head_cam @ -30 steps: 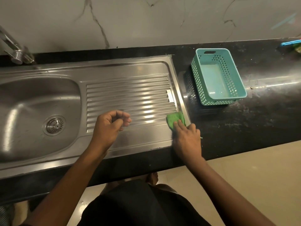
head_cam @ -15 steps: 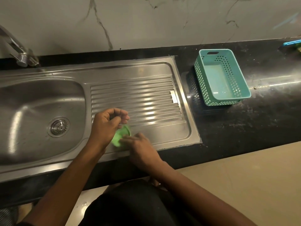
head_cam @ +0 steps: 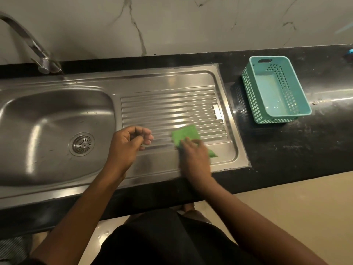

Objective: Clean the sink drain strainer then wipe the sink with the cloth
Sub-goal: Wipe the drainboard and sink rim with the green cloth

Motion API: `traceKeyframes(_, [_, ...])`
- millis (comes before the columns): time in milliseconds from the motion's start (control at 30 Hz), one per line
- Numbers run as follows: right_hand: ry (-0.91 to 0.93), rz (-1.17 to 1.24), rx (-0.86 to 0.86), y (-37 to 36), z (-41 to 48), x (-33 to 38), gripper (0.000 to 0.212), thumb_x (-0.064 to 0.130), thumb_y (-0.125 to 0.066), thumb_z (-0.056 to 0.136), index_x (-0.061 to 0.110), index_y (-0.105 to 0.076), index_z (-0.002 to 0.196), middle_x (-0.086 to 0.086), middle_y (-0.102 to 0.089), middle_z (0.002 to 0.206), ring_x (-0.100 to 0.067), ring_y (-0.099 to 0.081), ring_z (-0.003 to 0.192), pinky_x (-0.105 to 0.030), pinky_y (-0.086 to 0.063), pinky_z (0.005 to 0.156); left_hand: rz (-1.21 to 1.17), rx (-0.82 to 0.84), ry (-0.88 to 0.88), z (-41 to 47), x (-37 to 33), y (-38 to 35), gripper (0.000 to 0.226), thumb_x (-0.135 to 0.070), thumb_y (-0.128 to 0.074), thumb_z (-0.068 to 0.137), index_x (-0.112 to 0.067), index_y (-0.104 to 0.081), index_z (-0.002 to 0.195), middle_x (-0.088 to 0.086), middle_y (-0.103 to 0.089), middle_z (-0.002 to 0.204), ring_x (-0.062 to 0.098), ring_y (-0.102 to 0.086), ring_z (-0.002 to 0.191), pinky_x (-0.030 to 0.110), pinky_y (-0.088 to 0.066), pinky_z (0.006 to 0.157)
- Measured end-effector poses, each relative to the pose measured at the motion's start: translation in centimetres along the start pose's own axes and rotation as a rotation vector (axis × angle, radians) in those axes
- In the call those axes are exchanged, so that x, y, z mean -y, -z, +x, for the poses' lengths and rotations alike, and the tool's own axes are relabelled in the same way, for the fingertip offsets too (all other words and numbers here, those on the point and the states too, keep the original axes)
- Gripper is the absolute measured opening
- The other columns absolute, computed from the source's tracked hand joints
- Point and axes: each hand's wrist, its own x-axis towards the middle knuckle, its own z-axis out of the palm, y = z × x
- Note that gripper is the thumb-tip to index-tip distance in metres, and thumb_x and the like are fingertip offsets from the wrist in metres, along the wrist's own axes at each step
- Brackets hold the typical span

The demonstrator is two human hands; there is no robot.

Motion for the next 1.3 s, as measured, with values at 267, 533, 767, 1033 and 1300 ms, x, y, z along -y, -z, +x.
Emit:
traceKeyframes(267, [0.522, 0.079, 0.159, -2.8, 2.2, 14.5, 0.035, 0.018, -0.055, 0.096, 0.011, -0.068, 0.127, -0.012, -0.066, 0.136, -0.038, -0.05, 0.135, -0.051, -0.043, 0.11, -0.018, -0.098, -0.019, -0.6, -0.9, 3.0, 0.038, 0.01, -0.047, 0.088, -0.012, -0.076, 0.096, 0.013, -0.079, 0.092, 0.026, -0.076, 0.094, 0.036, -0.061, 0.082])
traceKeyframes(533, [0.366, 0.117, 0.025, -1.9, 4.0, 2.3, 0.05, 0.009, -0.067, 0.091, 0.013, -0.063, 0.141, -0.012, -0.061, 0.147, -0.036, -0.054, 0.139, -0.047, -0.047, 0.113, -0.033, -0.088, 0.038, -0.6, 0.9, 4.5, 0.039, 0.011, -0.047, 0.089, -0.015, -0.075, 0.093, 0.006, -0.08, 0.087, 0.025, -0.075, 0.087, 0.029, -0.056, 0.073])
traceKeyframes(767, [-0.237, 0.05, -0.035, 3.0, 7.2, -5.2, 0.046, 0.003, -0.056, 0.093, 0.014, -0.065, 0.137, -0.008, -0.06, 0.148, -0.031, -0.051, 0.14, -0.046, -0.044, 0.114, -0.006, -0.059, 0.06, -0.7, 2.1, 6.1, 0.036, 0.007, -0.049, 0.089, -0.016, -0.076, 0.096, 0.006, -0.081, 0.09, 0.024, -0.075, 0.087, 0.038, -0.056, 0.079])
traceKeyframes(1033, [-0.049, 0.114, 0.065, -2.5, 8.4, 9.5, 0.052, 0.008, -0.049, 0.089, 0.008, -0.06, 0.139, -0.016, -0.054, 0.153, -0.041, -0.042, 0.145, -0.047, -0.034, 0.121, -0.023, -0.063, 0.063, -0.3, 2.0, 7.7, 0.038, 0.011, -0.047, 0.09, -0.014, -0.075, 0.094, 0.005, -0.08, 0.087, 0.023, -0.074, 0.085, 0.026, -0.056, 0.073])
traceKeyframes(1300, [0.411, -0.028, 0.268, -3.0, 10.8, 16.4, 0.066, 0.018, -0.061, 0.094, 0.011, -0.041, 0.157, -0.012, -0.034, 0.167, -0.038, -0.028, 0.155, -0.048, -0.023, 0.125, -0.035, -0.133, 0.043, 0.9, 1.2, 9.5, 0.029, 0.012, -0.047, 0.093, 0.002, -0.073, 0.104, 0.017, -0.078, 0.093, 0.03, -0.072, 0.089, 0.03, -0.055, 0.075])
